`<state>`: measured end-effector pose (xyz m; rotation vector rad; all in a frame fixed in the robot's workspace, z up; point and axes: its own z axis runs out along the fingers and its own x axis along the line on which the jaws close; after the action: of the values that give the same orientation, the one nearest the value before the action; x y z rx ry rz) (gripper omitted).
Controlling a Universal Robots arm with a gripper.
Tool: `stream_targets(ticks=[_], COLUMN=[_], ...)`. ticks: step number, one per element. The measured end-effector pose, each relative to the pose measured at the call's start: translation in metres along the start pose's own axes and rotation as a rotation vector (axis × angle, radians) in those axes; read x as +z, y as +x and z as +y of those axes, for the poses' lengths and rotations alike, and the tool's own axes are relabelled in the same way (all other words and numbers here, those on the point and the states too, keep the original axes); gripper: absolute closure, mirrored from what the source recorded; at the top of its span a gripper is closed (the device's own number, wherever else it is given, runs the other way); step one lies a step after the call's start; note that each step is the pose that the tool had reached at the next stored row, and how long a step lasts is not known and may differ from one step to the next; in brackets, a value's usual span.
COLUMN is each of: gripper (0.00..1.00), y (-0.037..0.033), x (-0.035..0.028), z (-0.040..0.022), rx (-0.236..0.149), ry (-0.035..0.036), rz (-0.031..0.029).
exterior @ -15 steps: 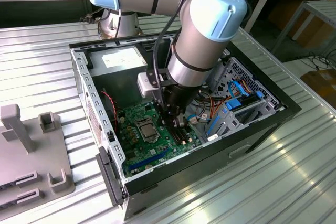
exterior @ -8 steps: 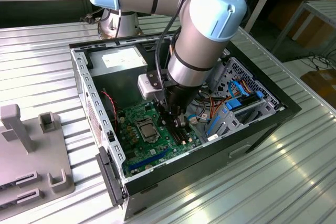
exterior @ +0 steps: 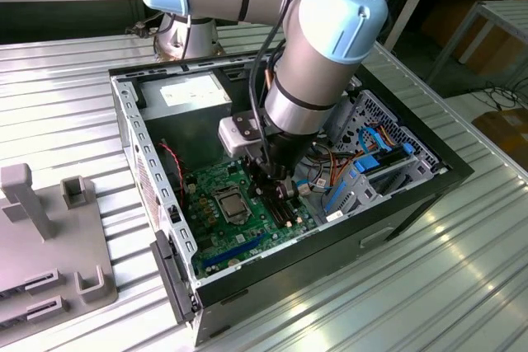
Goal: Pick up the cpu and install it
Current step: 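Install the first cpu locking lever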
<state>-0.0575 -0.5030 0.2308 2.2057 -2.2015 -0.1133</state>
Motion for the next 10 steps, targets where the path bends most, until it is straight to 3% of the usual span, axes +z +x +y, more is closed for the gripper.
stream_targets(ticks=[10], gripper=[0.89], y=[0.0001], x=[0.0041], z=[-0.0003], rx=[-0.012], ry=[-0.0004], rz=[0.0011])
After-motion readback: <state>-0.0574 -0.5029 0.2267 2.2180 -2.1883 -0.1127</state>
